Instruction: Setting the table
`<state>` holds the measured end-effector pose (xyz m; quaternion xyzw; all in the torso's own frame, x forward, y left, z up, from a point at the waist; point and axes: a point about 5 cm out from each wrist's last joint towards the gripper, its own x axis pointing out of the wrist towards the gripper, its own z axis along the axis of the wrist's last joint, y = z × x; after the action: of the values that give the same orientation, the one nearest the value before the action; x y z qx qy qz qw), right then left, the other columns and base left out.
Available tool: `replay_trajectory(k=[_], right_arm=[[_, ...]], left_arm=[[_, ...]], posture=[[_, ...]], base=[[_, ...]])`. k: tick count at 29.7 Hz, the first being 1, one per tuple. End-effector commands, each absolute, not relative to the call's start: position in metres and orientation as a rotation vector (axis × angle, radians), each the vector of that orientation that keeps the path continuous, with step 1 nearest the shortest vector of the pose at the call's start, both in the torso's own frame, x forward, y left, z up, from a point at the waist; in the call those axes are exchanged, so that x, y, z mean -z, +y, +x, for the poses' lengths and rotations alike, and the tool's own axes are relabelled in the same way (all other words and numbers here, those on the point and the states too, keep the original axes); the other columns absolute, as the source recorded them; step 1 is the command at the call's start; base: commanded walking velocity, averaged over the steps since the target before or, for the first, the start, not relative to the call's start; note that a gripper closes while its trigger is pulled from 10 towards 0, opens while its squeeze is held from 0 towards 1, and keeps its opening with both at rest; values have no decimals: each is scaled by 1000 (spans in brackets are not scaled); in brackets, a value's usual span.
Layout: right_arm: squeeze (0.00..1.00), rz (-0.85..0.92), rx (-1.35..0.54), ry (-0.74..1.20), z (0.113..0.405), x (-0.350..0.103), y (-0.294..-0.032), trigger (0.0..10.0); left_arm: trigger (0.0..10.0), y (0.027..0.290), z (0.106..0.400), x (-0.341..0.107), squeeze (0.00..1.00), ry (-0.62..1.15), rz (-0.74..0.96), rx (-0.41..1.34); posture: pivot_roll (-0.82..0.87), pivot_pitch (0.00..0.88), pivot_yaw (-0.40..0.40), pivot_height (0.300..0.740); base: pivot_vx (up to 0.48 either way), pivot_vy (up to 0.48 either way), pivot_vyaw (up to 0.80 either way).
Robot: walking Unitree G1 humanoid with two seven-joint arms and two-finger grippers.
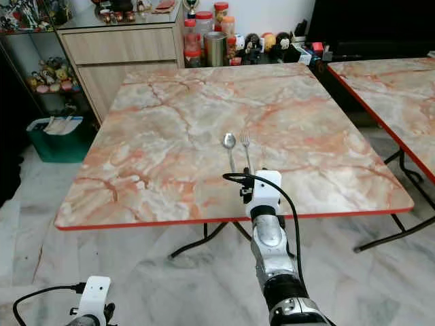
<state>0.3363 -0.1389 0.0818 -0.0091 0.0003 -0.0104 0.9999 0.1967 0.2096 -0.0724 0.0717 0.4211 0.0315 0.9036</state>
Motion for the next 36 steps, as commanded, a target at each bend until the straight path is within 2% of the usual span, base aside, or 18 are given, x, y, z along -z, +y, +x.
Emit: replay_trajectory(k=[1,29,36], right_arm=[[0,-10,21,-1,339,-85,-137,10000],[0,-9,4,12,339,-81,-134,10000],[0,-12,3,16,338,-81,-135,10000]], left_arm=[[10000,215,195,73,0,882,163,-65],[10000,215,192,74,0,887,152,-83],[10000,215,191,74,0,891,153,-85]], posture=[[-37,0,28,740],[-32,0,19,740],[-37,0,21,740]], base=[[341,0,0],[363,0,0],[35,0,0]])
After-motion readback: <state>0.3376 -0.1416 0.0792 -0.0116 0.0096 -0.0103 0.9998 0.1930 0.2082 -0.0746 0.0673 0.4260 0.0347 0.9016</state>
